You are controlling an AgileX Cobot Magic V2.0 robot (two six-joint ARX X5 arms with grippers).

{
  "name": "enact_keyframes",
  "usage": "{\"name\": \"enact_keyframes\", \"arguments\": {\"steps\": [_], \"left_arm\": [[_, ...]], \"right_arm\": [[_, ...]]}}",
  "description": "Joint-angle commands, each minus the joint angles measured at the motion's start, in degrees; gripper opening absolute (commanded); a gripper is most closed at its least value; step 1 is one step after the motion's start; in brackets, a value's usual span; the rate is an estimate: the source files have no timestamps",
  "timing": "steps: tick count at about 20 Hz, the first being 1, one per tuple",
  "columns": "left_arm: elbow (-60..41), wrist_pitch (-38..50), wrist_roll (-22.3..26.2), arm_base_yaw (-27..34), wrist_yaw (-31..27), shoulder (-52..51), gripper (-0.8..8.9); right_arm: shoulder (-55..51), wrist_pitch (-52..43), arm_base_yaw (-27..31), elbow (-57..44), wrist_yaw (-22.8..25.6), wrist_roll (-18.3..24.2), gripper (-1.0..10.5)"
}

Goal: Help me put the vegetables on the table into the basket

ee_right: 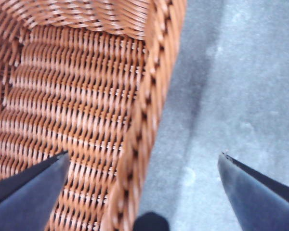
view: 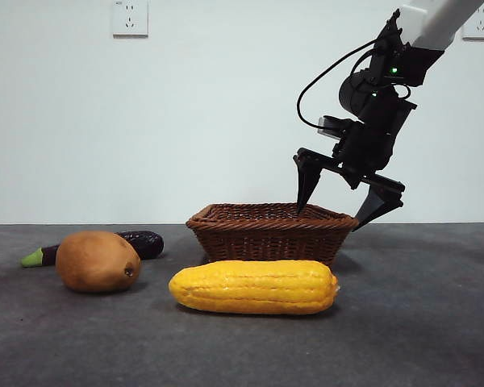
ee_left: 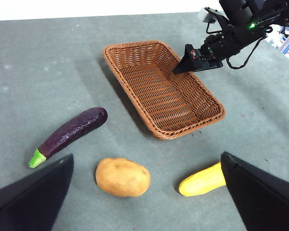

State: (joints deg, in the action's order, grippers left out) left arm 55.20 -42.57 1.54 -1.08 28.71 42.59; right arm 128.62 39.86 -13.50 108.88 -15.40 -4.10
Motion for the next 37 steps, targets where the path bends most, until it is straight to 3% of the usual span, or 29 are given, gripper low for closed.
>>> {"name": "enact_keyframes", "arguments": {"steps": [1, 6, 8, 10, 15, 23, 31, 37], "left_arm": [[0.2, 0.2, 0.7, -0.1, 0.2, 0.7, 7.53], [0.2, -0.1, 0.7, -0.1, 0.2, 1.1, 7.53], [0.2, -0.1, 0.7, -0.1, 0.2, 1.1, 7.53], [0.2, -0.1, 0.7, -0.1, 0.2, 1.1, 7.53], [0.2, -0.1, 0.7, -0.1, 0.2, 1.1, 7.53], [0.2, -1.2, 2.4, -0.3, 0.2, 1.9, 7.53], [0.2, -1.2, 12.1, -9.2, 0.2, 4.2, 7.53], [0.2, -1.2, 22.9, -19.7, -0.4, 9.3, 7.53]], "right_arm": [[1.4, -0.3, -0.9, 0.2, 0.3, -0.4, 5.0], [3.2, -0.2, -3.1, 0.1, 2.5, -0.5, 4.0], [3.2, 0.1, -3.1, 0.1, 5.3, -1.1, 3.0], [3.2, 0.3, -3.0, 0.1, 5.8, -1.1, 1.7], [3.2, 0.2, -3.0, 0.1, 5.8, -1.1, -0.1], [-3.1, 2.7, -3.0, 1.2, 4.5, -1.2, -0.1], [-25.3, 17.2, -2.5, 1.2, 7.6, 3.2, -0.1], [-33.0, 29.8, -0.7, 1.0, 9.7, 6.6, -0.1]]}}
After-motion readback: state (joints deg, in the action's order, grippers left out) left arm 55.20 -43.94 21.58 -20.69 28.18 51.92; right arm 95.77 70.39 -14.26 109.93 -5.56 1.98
